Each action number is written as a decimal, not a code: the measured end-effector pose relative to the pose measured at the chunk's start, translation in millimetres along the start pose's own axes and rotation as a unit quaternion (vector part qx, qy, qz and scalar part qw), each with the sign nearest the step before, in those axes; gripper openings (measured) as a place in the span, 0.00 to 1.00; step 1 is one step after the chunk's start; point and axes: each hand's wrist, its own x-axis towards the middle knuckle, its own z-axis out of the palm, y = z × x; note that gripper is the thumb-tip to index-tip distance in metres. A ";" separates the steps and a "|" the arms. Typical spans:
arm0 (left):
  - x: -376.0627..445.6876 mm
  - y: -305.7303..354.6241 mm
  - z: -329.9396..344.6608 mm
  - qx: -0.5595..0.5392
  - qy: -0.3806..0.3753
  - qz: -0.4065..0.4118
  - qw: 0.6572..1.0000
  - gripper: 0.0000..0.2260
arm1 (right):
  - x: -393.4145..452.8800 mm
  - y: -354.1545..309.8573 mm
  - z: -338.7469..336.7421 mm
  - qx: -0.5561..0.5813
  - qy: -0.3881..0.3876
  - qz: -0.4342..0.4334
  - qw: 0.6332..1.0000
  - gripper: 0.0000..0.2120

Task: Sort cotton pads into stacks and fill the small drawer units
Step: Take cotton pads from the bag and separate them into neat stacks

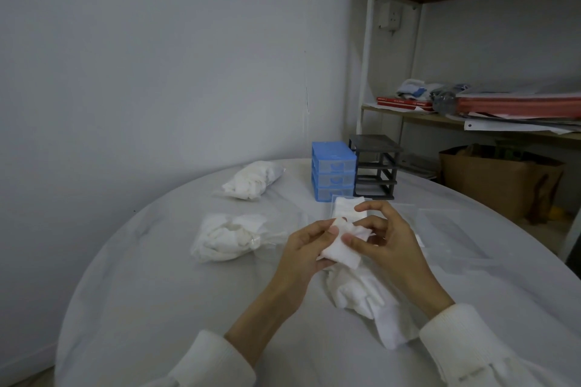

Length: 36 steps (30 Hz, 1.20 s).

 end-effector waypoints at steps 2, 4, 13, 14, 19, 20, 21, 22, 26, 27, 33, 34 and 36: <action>-0.6 -0.5 -0.2 0.020 -0.003 0.016 1.000 0.08 | 0.9 0.5 -0.8 -0.015 0.009 -0.008 1.000 0.20; -0.8 -1.1 -0.7 0.041 -0.008 0.025 0.999 0.08 | 1.9 0.9 -0.5 -0.018 0.018 -0.013 1.000 0.21; -1.1 -2.0 -6.5 0.009 0.046 0.072 0.996 0.07 | 3.3 3.9 -1.1 -0.047 0.048 -0.016 0.998 0.11; -0.7 -1.8 -7.3 0.014 0.057 0.077 0.995 0.07 | 3.8 5.2 -1.9 -0.066 0.052 -0.013 0.996 0.10; 4.0 -6.9 -14.0 0.045 0.132 0.089 0.986 0.17 | 3.0 12.2 -6.0 -0.180 0.045 0.003 0.983 0.10; 5.0 -8.0 -15.2 0.040 0.144 0.082 0.985 0.18 | 2.0 13.1 -5.1 -0.189 0.023 0.013 0.982 0.10; 5.9 -8.3 -16.0 0.037 0.155 0.073 0.984 0.17 | 0.6 14.3 -3.6 -0.198 -0.006 0.024 0.980 0.09; 6.6 -8.4 -17.0 0.036 0.166 0.065 0.983 0.16 | -0.8 15.7 -1.6 -0.207 -0.038 0.034 0.977 0.07; 7.9 -7.8 -18.9 0.043 0.172 0.064 0.982 0.12 | -5.4 20.1 1.4 -0.296 -0.098 0.066 0.948 0.11; 7.9 -7.7 -18.6 0.048 0.170 0.067 0.982 0.12 | -5.8 19.6 1.3 -0.319 -0.100 0.072 0.940 0.14; 8.3 -7.9 -19.1 0.091 0.141 0.084 0.982 0.15 | -7.0 15.3 1.1 -0.367 -0.098 0.062 0.923 0.08; 8.1 -8.3 -18.9 0.094 0.133 0.086 0.983 0.15 | -6.9 15.4 1.2 -0.366 -0.088 0.057 0.925 0.06; 8.7 -10.0 -19.3 0.095 0.128 0.091 0.983 0.15 | -6.8 16.9 0.8 -0.358 -0.066 0.041 0.930 0.06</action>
